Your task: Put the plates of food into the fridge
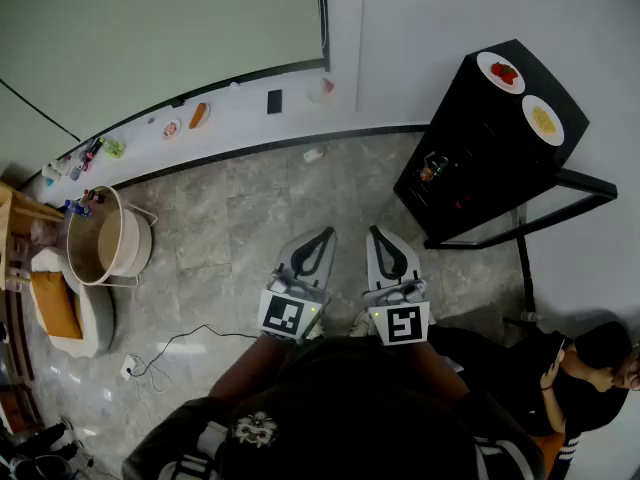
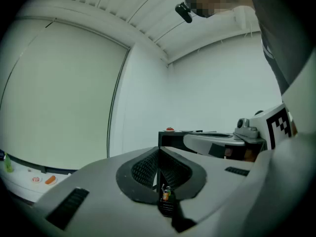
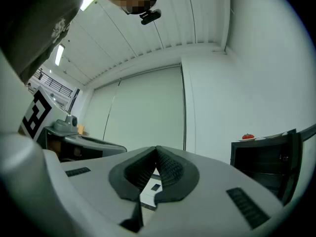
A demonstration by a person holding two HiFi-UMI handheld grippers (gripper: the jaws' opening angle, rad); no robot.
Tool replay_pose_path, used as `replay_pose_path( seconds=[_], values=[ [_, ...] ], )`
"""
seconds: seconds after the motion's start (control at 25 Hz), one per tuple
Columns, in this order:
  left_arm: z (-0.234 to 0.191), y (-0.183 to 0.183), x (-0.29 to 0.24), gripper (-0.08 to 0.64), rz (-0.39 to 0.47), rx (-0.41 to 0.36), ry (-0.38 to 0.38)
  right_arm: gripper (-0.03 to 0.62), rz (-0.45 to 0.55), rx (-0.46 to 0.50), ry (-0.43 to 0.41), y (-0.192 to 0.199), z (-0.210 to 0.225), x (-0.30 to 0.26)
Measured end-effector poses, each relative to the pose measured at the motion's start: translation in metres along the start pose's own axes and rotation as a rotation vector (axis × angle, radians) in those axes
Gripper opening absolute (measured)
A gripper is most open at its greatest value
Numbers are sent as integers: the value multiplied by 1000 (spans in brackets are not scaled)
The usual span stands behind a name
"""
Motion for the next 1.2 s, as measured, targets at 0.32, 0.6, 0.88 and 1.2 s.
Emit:
replay_pose_path(
  seconds=[0.32,0.6,0.88,1.2],
  values=[
    [-26,25,20,23,-13,30,-17,25,-4,-1,-9,0,-19,-4],
    [-35,19,32,23,18,18,-23,25,-11,-67,23,5,-31,-6],
    [-49,19,47,23,45,-6,3,25,10,-35,39,-1,-52,-12],
    [-66,13,53,23,35,-24,42,25,-53,-14,111,2,-67,-21]
  ],
)
Point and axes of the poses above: the fingertips, and each gripper's own axes: x backward along the fingers, z to its right, y out of its underside, the point moved 7 cm from there along x, backward along the fingers, and after that the axes turned 1 degree about z, right-handed, at the moved point
